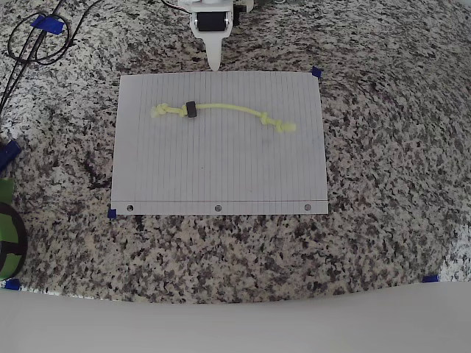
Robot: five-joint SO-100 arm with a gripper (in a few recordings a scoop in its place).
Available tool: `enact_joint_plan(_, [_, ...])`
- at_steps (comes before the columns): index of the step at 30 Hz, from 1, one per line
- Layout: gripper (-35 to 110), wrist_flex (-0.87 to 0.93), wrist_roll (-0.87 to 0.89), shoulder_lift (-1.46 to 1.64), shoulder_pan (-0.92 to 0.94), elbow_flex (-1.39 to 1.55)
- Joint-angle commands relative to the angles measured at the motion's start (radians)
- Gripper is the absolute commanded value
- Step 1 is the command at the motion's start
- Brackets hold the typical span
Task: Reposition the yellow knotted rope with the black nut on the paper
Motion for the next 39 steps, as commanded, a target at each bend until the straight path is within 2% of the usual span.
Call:
enact_joint_plan(1, [0, -0.006, 0.003, 0.006, 0.006, 0.015])
enact_joint_plan(25, [0, -0.011, 0.014, 0.006, 0.002, 0.029])
enact_joint_plan(27, [7, -0.011, 0.012, 0.006, 0.003, 0.029])
enact_joint_plan(39, [6, -0.012, 0.014, 0.006, 0.006, 0.029])
